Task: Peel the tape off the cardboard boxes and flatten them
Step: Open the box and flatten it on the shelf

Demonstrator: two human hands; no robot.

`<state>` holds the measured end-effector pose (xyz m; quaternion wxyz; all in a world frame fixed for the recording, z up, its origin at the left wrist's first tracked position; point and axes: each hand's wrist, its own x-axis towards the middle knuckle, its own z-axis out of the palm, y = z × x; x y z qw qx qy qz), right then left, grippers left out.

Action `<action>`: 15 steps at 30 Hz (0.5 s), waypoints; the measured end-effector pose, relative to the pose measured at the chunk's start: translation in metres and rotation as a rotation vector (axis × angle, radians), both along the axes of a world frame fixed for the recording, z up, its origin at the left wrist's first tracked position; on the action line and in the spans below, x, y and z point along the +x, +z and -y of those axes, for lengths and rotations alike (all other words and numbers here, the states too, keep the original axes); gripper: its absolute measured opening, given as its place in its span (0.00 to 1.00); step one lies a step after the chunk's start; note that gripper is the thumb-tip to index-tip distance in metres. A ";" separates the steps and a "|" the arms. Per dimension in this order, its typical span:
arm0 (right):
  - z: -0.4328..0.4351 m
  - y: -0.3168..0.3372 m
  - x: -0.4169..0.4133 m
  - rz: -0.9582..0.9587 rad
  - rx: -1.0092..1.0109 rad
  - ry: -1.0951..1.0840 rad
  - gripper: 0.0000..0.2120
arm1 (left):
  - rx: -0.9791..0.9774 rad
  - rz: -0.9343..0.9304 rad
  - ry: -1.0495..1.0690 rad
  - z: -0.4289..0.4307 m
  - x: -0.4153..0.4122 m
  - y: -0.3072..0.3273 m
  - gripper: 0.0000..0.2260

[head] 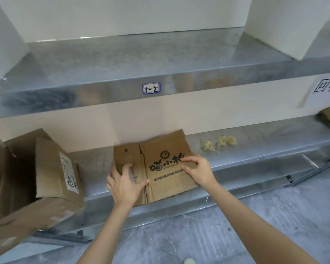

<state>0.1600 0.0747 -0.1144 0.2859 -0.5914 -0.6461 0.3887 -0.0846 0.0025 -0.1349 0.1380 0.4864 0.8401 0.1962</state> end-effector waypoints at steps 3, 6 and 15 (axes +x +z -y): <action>0.003 0.010 0.014 -0.061 -0.001 -0.061 0.09 | 0.074 -0.022 -0.053 -0.006 0.006 0.010 0.36; 0.006 0.024 0.032 -0.051 0.032 -0.109 0.11 | 0.155 -0.039 -0.131 -0.017 0.019 0.022 0.34; 0.017 0.064 0.125 0.061 0.163 -0.297 0.17 | 0.367 0.030 -0.352 -0.058 0.105 0.055 0.29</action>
